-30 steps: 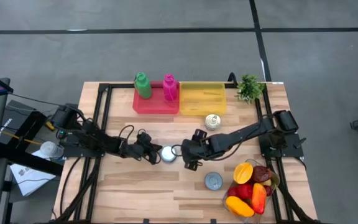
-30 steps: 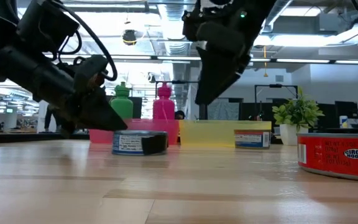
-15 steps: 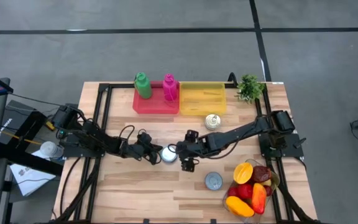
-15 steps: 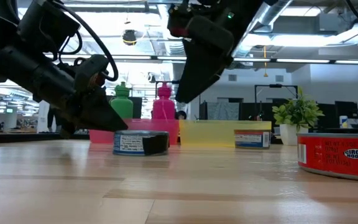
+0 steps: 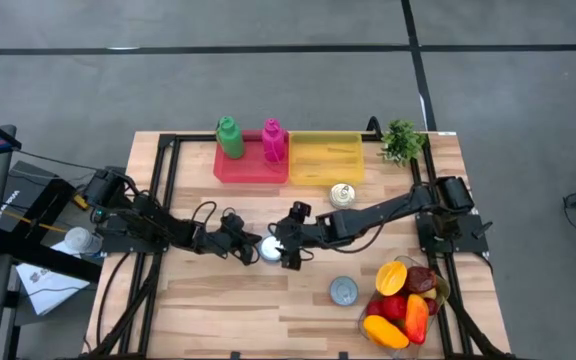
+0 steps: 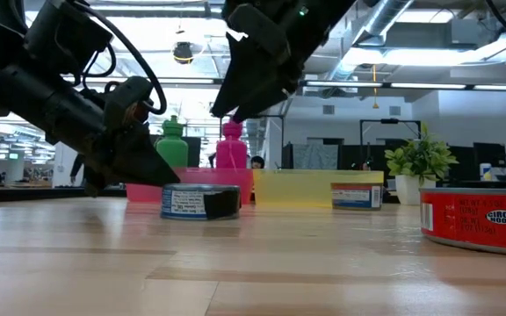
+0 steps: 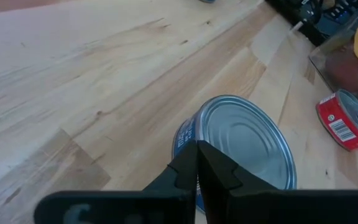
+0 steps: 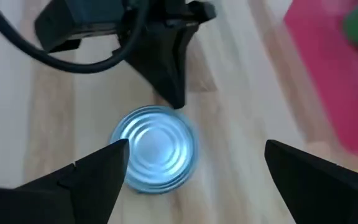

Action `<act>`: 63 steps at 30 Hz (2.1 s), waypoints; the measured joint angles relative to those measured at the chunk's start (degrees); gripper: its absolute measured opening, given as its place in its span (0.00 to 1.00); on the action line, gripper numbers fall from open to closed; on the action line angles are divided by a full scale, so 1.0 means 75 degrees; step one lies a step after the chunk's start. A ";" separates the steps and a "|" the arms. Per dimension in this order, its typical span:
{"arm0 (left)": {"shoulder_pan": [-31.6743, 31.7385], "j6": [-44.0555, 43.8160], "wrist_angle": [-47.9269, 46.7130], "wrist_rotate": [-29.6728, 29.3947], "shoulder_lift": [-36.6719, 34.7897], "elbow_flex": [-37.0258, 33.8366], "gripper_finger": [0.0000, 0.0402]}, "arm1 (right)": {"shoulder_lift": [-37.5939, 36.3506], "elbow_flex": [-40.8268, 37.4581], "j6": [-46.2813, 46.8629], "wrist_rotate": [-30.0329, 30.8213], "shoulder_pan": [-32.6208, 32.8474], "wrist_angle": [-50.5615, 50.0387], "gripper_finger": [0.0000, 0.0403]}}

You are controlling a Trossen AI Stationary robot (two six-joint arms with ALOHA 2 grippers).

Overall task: Pick & Place Food Item
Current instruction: Put the blue tuna can into the yellow bin

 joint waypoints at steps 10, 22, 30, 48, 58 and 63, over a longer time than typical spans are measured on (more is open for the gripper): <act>0.0000 0.0000 0.0146 0.0047 0.0000 -0.0001 0.00 | 0.0000 0.0003 0.1028 -0.2023 -0.0346 -0.0602 0.94; 0.0000 0.0000 0.0230 0.0198 0.0000 -0.0001 0.00 | 0.0000 0.0128 -0.0533 -0.2232 -0.0414 -0.0457 0.99; 0.0000 0.0000 0.0252 0.0195 0.0000 -0.0001 0.00 | 0.0117 0.0125 -0.0791 -0.0991 -0.0193 -0.0468 0.99; 0.0015 -0.0020 0.0405 0.0149 0.0000 0.0007 0.00 | 0.0853 0.0310 -0.1127 -0.2120 -0.0393 0.0542 0.99; 0.0015 -0.0006 0.0355 0.0152 0.0000 0.0007 0.00 | 0.2090 0.1308 -0.0983 -0.2085 -0.0381 -0.0034 0.99; 0.0015 -0.0002 0.0347 0.0154 0.0000 0.0007 0.00 | 0.2218 0.1682 -0.0963 -0.2053 -0.0381 -0.0881 0.99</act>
